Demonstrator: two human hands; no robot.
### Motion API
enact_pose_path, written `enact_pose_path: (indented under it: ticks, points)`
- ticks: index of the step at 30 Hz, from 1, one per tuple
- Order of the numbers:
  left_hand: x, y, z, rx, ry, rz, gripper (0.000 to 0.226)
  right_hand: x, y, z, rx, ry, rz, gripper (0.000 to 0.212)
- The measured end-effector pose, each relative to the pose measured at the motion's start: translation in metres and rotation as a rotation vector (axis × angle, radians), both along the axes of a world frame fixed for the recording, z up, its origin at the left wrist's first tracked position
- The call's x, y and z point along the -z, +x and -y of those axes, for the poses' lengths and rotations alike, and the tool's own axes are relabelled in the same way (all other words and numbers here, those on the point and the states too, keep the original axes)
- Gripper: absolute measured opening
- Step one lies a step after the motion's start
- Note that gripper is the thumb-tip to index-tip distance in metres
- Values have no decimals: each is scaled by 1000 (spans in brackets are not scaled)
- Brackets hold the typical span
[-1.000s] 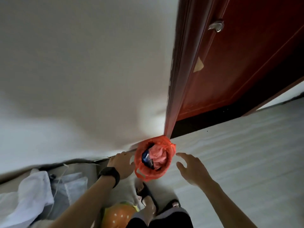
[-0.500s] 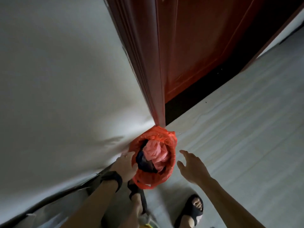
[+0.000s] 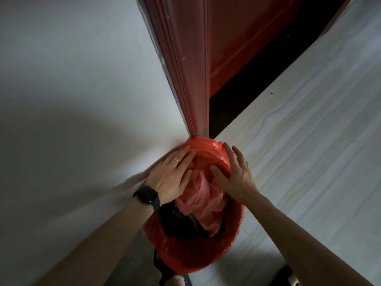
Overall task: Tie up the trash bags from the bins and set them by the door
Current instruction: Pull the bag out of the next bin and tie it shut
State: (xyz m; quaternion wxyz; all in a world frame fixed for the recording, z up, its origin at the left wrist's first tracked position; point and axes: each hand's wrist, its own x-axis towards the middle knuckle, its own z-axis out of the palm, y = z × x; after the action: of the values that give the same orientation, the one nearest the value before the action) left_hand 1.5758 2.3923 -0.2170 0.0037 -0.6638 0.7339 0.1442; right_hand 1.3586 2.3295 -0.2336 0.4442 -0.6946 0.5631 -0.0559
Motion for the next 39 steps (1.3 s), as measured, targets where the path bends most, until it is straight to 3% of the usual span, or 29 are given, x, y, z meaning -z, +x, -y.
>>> enact_pose_path:
  ticks: [4, 8, 14, 18, 21, 26, 29, 32, 36, 38, 39]
  points:
    - [37, 7, -4, 78, -170, -49, 50, 28, 12, 14, 72, -126, 121, 81]
    - [58, 8, -11, 95, -323, -94, 49, 40, 18, 22, 4, -310, 129, 36]
    - [66, 7, -12, 102, -377, -25, 50, 44, 23, 21, -140, -563, 129, 25]
    - [47, 11, -20, 95, -353, -10, 56, 9, 32, 13, -36, -610, 135, 28]
    - [28, 16, -45, -81, -387, -101, 56, -21, 36, 5, 32, -538, 163, 19]
    - [20, 13, -129, -462, -422, -428, 50, -54, 22, -42, -117, -330, -3, 14]
    - [38, 7, -165, -761, -255, -593, 58, -51, 12, -72, -132, -311, -52, 12]
    - [51, 0, -188, -1046, 65, -902, 96, -41, 6, -101, -143, -350, -159, 14]
    - [48, -3, -208, -1186, 365, -1233, 116, -35, 4, -141, -279, -375, -219, 21]
    - [39, -7, -214, -1143, 384, -1301, 107, -32, 2, -161, -312, -416, -211, 30]
    - [36, -8, -213, -1112, 352, -1321, 86, -30, 2, -169, -328, -454, -232, 38]
